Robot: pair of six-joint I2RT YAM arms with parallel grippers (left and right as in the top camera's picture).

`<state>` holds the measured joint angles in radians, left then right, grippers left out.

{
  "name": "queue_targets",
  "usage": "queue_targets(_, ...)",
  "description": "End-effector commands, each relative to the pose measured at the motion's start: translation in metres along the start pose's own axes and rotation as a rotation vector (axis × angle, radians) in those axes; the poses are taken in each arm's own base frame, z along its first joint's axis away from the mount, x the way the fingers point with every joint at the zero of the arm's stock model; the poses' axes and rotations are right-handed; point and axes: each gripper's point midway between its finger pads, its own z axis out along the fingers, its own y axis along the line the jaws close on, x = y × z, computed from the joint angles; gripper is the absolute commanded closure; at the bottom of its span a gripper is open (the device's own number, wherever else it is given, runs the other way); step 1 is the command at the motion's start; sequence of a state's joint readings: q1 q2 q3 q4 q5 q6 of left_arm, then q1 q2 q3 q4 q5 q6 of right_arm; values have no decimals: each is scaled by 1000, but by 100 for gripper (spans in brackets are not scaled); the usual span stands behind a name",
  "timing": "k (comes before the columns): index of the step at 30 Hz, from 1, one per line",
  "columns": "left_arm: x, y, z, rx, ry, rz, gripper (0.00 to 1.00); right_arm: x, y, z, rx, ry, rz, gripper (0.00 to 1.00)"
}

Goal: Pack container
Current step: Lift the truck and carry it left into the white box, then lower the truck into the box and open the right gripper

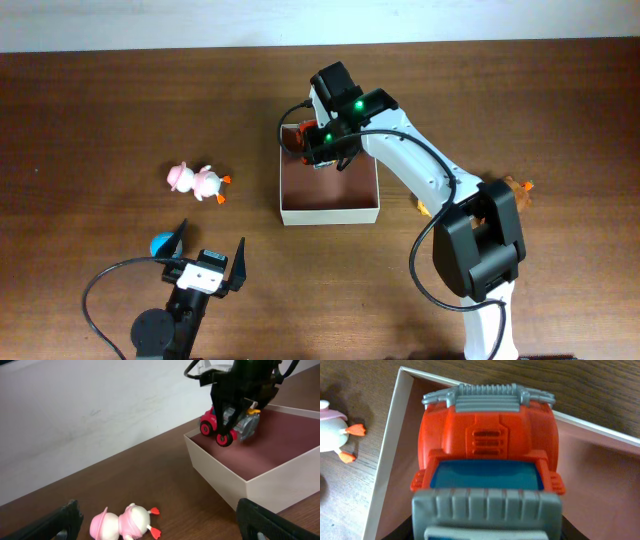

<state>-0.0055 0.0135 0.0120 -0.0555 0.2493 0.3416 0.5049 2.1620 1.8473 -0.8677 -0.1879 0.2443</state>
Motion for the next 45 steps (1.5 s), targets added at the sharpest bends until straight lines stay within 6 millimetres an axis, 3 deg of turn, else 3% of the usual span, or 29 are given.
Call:
queue_targets(1,1,1,0,-6,3,4,0,5,8,13,6,10,-2,53)
queue_targets(9,1,1,0,-6,3,4,0,10,14,44,5,28,10,53)
queue_targets(20,1,1,0,-6,3,4,0,4,19,50,-7,1,11,52)
queue_targets(24,1,1,0,-6,3,4,0,-3,22,50,-22,-25,12,27)
queue_targets(28,1,1,0,-6,3,4,0,-2,28,50,-54,-19,10,13)
queue_targets(30,1,1,0,-6,3,4,0,-2,31,48,-72,-17,10,11)
queue_targets(36,1,1,0,-6,3,4,0,-13,43,25,-114,-55,-5,9)
queue_targets(42,1,1,0,-6,3,4,0,-27,55,-25,-125,-113,-45,11)
queue_targets(45,1,1,0,-6,3,4,0,-29,58,-46,-122,-135,-61,18)
